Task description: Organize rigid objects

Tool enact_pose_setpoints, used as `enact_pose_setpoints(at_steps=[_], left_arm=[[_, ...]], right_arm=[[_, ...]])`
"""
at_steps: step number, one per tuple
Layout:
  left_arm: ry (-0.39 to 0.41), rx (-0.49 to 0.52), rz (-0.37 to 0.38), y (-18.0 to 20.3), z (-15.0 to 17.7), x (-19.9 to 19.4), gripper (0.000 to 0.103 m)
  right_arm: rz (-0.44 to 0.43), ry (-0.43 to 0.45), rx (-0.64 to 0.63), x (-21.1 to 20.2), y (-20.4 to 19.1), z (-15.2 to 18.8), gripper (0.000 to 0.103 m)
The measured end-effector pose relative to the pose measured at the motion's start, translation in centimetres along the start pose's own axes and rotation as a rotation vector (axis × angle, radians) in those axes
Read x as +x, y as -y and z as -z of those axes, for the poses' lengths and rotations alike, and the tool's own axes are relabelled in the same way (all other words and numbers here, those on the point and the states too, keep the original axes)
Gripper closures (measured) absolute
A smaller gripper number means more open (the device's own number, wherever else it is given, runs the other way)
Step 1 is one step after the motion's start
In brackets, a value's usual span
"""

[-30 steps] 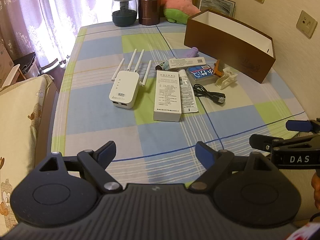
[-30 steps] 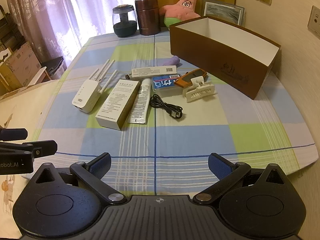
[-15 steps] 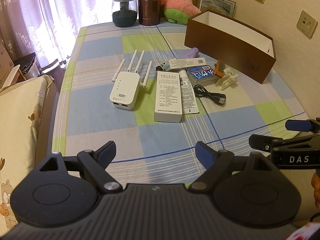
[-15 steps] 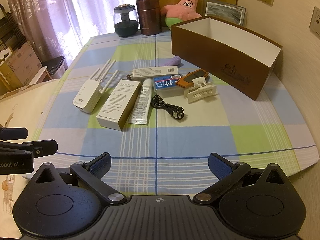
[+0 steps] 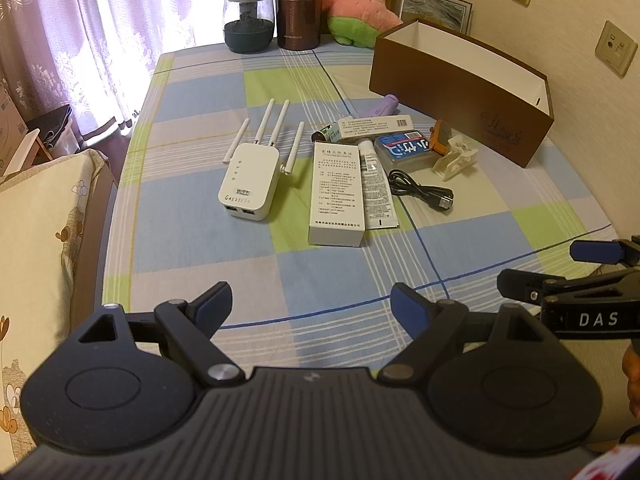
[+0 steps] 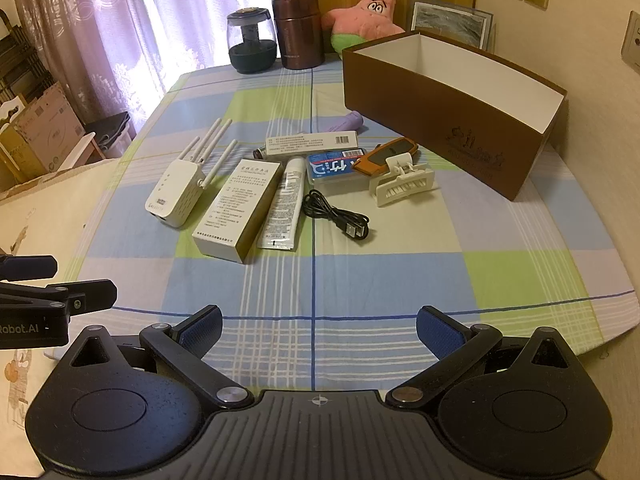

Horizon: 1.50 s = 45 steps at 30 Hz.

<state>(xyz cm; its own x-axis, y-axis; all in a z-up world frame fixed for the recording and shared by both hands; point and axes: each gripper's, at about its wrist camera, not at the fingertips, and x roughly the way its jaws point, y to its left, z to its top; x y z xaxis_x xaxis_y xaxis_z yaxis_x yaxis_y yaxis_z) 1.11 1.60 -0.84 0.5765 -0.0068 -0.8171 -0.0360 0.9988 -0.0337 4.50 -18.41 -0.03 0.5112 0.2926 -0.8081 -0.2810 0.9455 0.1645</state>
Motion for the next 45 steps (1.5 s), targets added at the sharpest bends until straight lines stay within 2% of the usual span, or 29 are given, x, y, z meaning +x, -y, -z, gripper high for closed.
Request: enact_pose_setpoints(at_steps=[9,17,21,30,35,38,45], left_arm=[[0.002,0.000,-0.007,-1.0,-0.9,0.9,0.019],[-0.008,-0.001,0.006,-0.1,-1.7,2.1,0.019],[-0.009,0.000,0.013,0.3,-2.1,2.8,0.020],[0.005,0.014,0.024,1.3,-3.3,4.9,0.025],[0.003,0.034,0.022,2.2,-4.1,6.9,0.030],[-0.005,0.039,0.020,2.6,-4.6,8.3,0.031],[-0.021,0.044,0.006,3.0,-5.8,11.9,0.031]], right_arm=[[-0.017,0.010,0.005,0.6,0.5,-0.7,0.002],[-0.056,0.007,-0.004,1.6,1.9,-1.7,0.003],[-0.076,0.008,-0.020,2.3,2.4,-2.1,0.010],[-0.120,0.031,-0.080,4.4,3.5,-3.7,0.019],[-0.140,0.032,-0.113,6.2,4.4,-4.7,0.031],[-0.136,0.025,-0.159,7.6,4.8,-5.2,0.033],[-0.177,0.003,-0.210,11.3,6.0,-6.9,0.044]])
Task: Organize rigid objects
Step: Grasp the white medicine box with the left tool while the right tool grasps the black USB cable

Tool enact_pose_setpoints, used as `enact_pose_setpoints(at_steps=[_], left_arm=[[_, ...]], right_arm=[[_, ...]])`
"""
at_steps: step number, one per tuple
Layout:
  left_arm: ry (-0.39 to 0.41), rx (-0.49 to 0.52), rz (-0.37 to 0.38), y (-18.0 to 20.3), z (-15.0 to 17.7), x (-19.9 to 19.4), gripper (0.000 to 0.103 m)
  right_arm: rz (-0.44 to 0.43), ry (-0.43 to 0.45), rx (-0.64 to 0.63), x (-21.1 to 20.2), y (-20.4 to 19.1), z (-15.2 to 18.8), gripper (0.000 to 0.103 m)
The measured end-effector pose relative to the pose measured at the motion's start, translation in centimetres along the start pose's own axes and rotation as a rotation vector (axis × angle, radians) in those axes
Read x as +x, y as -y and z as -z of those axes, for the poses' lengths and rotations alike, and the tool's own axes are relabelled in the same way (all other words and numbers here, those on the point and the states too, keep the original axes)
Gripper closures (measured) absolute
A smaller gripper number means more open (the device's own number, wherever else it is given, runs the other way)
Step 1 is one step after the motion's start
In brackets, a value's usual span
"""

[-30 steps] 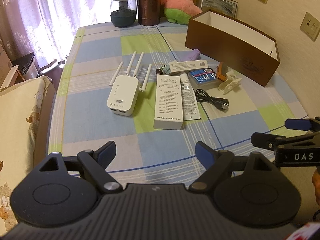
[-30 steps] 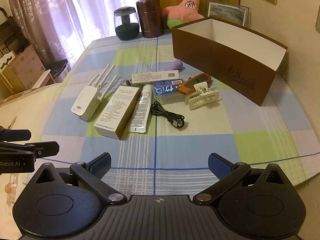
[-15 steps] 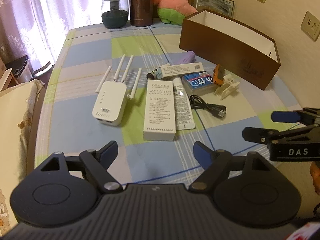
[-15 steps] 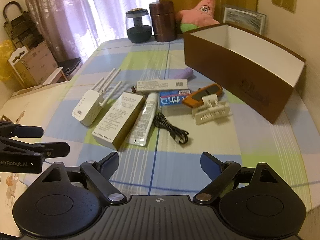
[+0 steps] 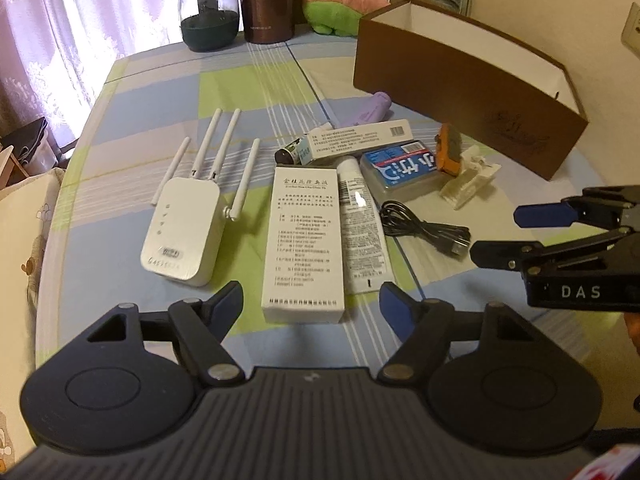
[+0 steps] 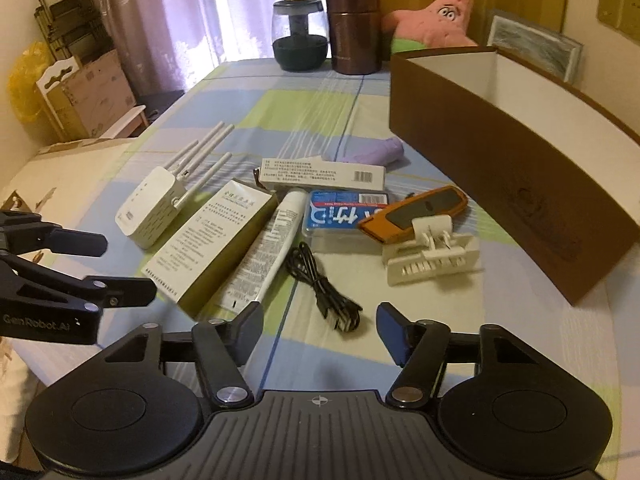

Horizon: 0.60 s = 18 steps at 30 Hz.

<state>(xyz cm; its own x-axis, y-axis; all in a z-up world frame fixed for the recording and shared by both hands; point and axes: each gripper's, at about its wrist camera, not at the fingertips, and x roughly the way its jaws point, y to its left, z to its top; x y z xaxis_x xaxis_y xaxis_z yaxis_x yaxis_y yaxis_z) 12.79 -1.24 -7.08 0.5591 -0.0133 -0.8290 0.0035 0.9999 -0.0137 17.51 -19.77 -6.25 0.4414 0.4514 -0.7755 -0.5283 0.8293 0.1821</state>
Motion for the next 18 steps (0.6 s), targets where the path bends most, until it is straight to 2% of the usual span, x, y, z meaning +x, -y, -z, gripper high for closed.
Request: enact_pose_setpoints(at_steps=[9,18], left_arm=[[-0.049,0.009,-0.022,-0.5,-0.9,4.3,0.031],[-0.087,0.045,-0.020,-0.9,-1.7,7.0,0.031]], right_arm=[[-0.031,-0.046,-0.062,4.6,1.2,-1.4,0.048],[-0.038,-0.098,-0.085,7.3,1.6,-1.8,0.060]])
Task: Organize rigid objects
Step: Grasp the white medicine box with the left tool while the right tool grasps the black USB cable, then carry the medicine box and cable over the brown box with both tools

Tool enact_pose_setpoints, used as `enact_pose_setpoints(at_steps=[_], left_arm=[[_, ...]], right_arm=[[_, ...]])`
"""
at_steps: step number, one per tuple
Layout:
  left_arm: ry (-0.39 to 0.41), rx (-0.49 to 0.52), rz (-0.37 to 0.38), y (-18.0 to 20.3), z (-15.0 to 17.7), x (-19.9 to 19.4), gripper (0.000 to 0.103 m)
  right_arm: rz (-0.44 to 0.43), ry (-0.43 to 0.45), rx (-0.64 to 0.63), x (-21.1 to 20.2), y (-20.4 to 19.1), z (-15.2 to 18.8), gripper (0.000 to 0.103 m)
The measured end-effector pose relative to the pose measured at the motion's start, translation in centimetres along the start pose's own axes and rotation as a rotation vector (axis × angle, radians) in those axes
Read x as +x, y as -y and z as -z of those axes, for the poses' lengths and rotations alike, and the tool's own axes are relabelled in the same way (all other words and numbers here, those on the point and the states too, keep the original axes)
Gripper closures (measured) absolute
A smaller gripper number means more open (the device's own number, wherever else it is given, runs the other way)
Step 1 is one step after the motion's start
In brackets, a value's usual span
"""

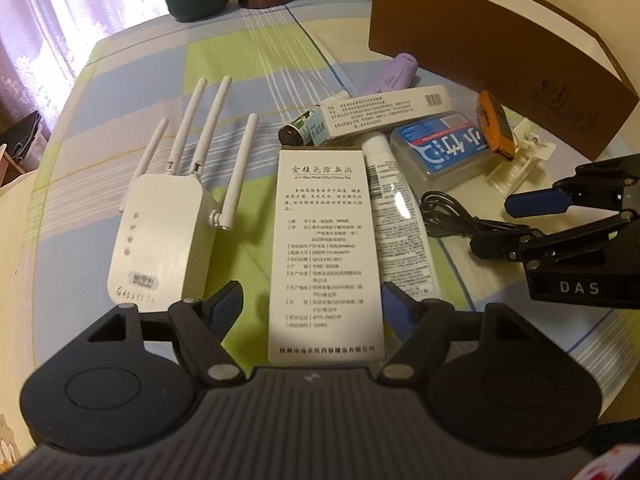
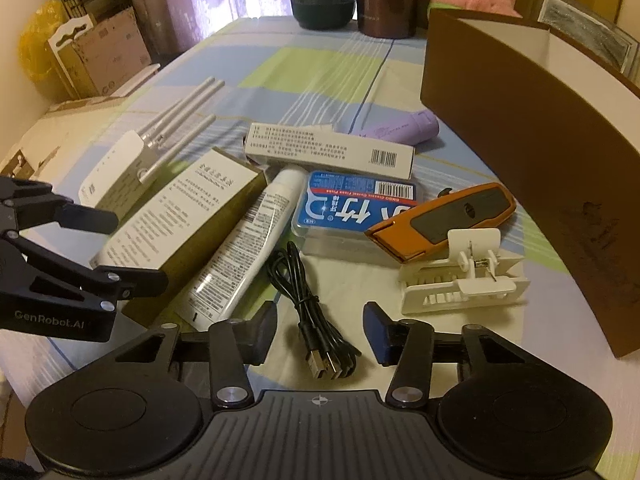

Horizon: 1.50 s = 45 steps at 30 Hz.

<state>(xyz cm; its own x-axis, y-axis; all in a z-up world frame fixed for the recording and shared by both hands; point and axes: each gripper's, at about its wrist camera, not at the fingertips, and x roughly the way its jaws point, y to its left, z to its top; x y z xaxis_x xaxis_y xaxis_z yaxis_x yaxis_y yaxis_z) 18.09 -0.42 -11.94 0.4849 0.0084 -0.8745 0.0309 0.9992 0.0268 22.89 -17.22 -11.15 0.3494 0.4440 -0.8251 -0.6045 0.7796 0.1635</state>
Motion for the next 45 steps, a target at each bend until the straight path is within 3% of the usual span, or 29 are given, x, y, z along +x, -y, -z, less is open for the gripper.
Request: enact_pose_setpoints(at_steps=[3,5,7,10,16,20,23,27,34,35,37,38,39,45], left_arm=[[-0.015,0.017,0.000,0.2,-0.2,0.7,0.031],[-0.018,0.036,0.000,0.4,-0.4,1.0,0.034],[-0.025,0.051,0.012,0.6,-0.4,1.3,0.047],[-0.022,0.050,0.008,0.7,-0.2,1.1,0.047],[-0.051,0.020,0.004,0.9,2.0,-0.4,0.047],[-0.082,-0.005,0.039,0.9,3.2,-1.3,0.047],[-0.096,-0.013,0.067,0.8,2.8,-1.3,0.044],[-0.075,0.034,0.040,1.3,1.5,-0.8,0.040],[-0.079,0.069,-0.004,2.1,0.2,0.8,0.042],[-0.081,0.070,-0.010,2.2,0.1,0.9,0.042],[-0.080,0.062,-0.019,2.2,0.1,0.9,0.046],[-0.080,0.058,-0.016,2.1,0.0,0.9,0.046],[-0.080,0.049,-0.014,2.1,0.1,0.8,0.046],[-0.063,0.015,-0.014,2.0,-0.1,-0.8,0.047]], right_arm=[[0.005,-0.012,0.005,0.5,0.1,0.1,0.065],[0.012,-0.017,0.008,0.7,0.1,0.2,0.073],[0.018,-0.016,0.015,0.7,0.1,0.4,0.079],[0.017,-0.015,0.029,0.2,0.1,0.9,0.085],[0.013,-0.034,0.062,-1.2,-0.3,2.6,0.085],[0.004,-0.062,0.115,-1.8,-0.3,3.6,0.084],[0.007,-0.063,0.125,-1.7,-0.4,3.6,0.080],[0.047,-0.049,0.126,-1.6,-0.4,3.3,0.066],[0.046,-0.030,0.076,-0.7,-0.9,2.5,0.066],[0.045,-0.035,0.072,-0.6,-1.0,2.6,0.067],[0.049,-0.031,0.053,-0.6,-1.2,2.7,0.078],[0.057,-0.033,0.044,-0.7,-1.2,2.7,0.089],[0.056,-0.037,0.043,-0.7,-1.1,2.7,0.092],[0.019,-0.040,0.076,-2.0,-0.8,2.3,0.092]])
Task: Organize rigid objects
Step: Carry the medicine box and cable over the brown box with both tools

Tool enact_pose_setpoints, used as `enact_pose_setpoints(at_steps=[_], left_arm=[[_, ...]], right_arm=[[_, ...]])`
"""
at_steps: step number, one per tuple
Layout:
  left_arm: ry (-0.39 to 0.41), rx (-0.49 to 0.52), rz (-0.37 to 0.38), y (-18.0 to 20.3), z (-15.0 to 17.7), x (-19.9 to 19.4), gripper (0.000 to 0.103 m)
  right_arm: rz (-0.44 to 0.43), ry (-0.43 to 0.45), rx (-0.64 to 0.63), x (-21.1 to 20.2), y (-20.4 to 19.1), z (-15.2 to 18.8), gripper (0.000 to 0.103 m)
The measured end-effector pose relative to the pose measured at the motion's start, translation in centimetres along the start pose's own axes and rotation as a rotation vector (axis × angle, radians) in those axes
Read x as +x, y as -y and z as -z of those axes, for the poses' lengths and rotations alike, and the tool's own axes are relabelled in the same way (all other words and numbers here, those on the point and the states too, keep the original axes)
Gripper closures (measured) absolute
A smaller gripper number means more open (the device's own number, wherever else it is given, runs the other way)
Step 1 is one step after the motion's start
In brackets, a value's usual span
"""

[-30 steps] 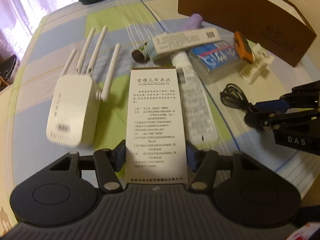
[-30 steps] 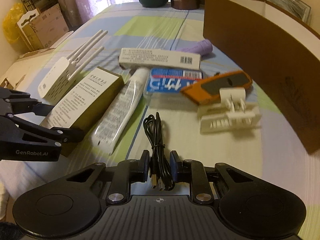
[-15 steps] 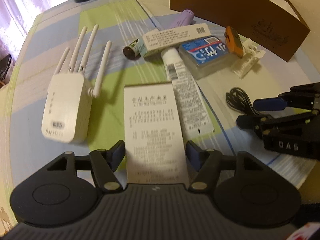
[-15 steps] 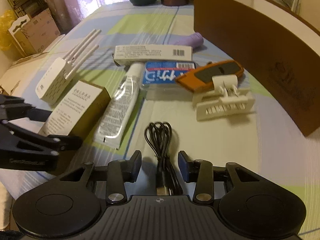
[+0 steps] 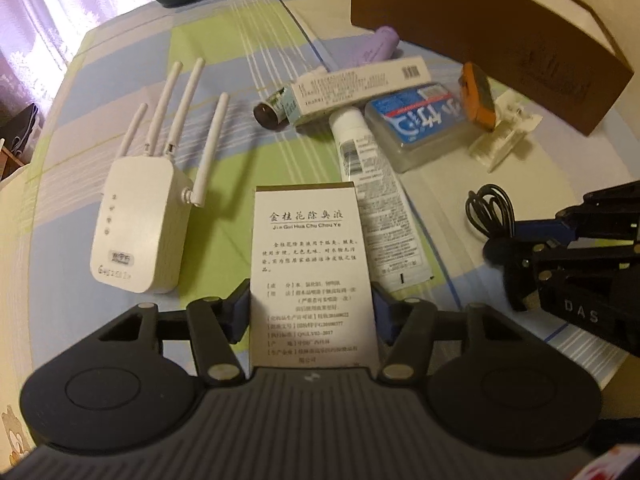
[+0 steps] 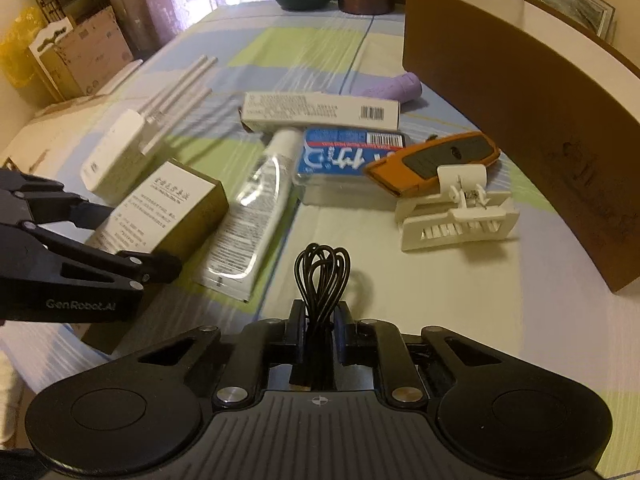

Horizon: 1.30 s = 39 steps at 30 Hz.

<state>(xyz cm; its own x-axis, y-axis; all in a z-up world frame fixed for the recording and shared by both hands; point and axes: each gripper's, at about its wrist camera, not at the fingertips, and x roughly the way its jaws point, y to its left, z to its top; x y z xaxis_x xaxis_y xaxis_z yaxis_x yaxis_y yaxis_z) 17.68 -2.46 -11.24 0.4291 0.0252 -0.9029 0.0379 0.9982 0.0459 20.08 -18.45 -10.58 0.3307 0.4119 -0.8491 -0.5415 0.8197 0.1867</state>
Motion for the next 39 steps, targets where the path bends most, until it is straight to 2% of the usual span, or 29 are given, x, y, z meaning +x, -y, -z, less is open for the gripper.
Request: enact_pose_setpoints(at_steps=[7,14,22,30,39], left_arm=[[0.064,0.015,0.003,1.1,-1.2,-3.1,0.047],[0.143,0.037,0.032,2.5,-4.7,-5.3,0.047],[0.218,0.092,0.084,5.6,-10.6,-5.9,0.047],[0.281,0.125,0.139,9.3,-17.2,-5.8,0.047],[0.334,0.175,0.176,13.6,-24.6,-4.2,0.047]], right_arm=[[-0.034,0.029,0.022,-2.7,0.2,-1.6,0.092],[0.000,0.071,0.070,-4.9,2.1,-3.3,0.092],[0.062,0.140,0.145,-8.0,6.3,-6.1,0.092],[0.134,0.227,0.212,-11.0,12.1,-9.8,0.092],[0.215,0.291,0.267,-11.4,18.8,-12.3,0.092]])
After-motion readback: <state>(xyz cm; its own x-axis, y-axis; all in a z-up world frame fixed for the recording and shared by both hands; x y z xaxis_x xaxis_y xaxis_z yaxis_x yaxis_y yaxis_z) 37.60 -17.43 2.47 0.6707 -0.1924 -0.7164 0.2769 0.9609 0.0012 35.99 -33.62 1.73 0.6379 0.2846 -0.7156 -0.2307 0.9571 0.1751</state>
